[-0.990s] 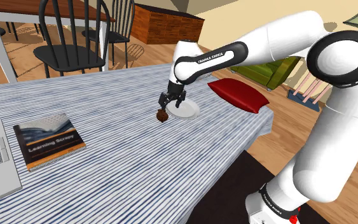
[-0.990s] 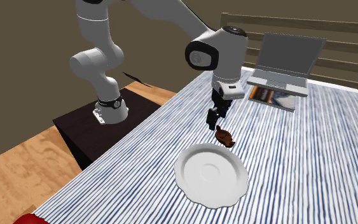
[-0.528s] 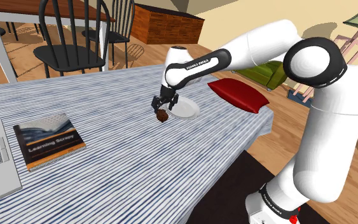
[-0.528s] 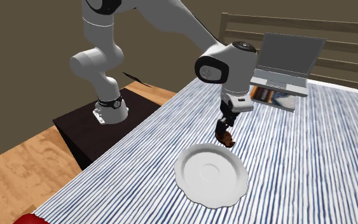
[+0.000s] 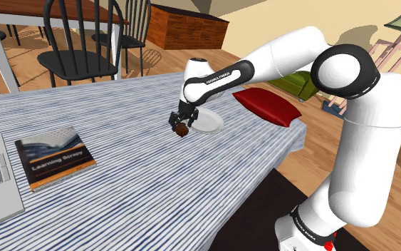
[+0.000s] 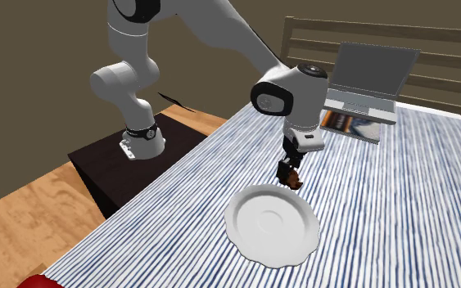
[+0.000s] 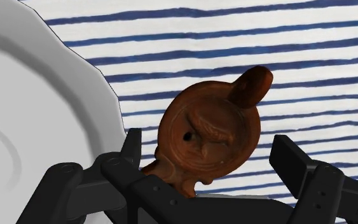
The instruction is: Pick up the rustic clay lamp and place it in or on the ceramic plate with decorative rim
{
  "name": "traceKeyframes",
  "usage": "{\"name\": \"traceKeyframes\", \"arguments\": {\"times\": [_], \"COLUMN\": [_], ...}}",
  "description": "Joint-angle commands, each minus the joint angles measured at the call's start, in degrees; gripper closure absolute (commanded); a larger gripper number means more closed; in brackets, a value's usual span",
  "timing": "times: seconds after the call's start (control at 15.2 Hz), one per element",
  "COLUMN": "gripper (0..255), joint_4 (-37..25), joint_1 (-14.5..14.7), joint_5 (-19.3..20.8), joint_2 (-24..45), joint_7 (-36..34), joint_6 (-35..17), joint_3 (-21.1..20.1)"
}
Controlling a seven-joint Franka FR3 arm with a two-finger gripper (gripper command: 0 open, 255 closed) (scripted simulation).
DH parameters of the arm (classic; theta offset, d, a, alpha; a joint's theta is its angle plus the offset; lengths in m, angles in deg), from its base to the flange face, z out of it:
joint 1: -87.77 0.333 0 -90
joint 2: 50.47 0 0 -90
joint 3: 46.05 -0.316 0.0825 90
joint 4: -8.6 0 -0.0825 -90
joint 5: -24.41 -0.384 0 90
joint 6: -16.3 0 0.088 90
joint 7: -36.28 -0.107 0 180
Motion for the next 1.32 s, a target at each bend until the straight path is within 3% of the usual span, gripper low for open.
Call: {"name": "traceKeyframes", "arguments": {"times": [0.0, 0.13, 0.2, 0.79, 1.25], "gripper": [0, 0, 255, 255, 255], "joint_4": [0.00, 0.00, 0.00, 0.00, -1.02], "joint_1": [0.00, 0.00, 0.00, 0.00, -0.17], "joint_5": [0.00, 0.00, 0.00, 0.00, -0.38], "joint_2": [0.01, 0.01, 0.01, 0.01, -3.26], "joint_7": [0.00, 0.00, 0.00, 0.00, 0.14], "joint_6": [-0.03, -0.02, -0.02, -0.03, 4.26], "joint_3": [0.00, 0.00, 0.00, 0.00, -0.21]}}
